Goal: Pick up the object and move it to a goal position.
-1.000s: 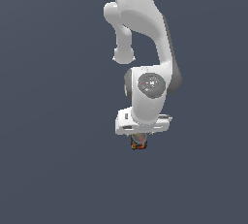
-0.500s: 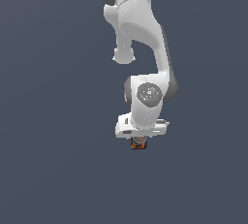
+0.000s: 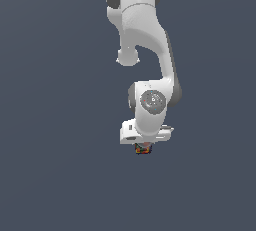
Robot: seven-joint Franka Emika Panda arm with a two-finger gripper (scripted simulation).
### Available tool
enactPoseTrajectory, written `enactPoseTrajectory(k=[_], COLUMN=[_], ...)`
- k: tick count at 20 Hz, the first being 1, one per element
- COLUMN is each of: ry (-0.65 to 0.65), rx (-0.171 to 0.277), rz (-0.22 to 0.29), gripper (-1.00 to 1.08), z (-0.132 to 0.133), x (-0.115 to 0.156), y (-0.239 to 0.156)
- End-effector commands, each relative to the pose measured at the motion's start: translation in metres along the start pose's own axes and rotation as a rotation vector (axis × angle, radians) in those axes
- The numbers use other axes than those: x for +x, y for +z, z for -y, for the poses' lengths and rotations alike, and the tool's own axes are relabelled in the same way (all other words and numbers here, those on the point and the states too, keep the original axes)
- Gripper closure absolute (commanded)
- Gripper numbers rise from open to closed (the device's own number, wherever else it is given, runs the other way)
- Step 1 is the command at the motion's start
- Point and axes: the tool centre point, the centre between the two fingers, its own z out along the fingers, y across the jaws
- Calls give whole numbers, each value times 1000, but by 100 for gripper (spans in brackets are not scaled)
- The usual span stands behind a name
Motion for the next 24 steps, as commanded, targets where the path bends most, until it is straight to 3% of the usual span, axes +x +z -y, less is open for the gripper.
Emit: enactPoseTrajectory(k=[1, 14, 24], ry=[0, 0, 0], rx=[0, 0, 0], rz=[-2, 0, -1], gripper=[108, 108, 108], z=[0, -5, -36], x=[1, -4, -30], y=[-1, -6, -42])
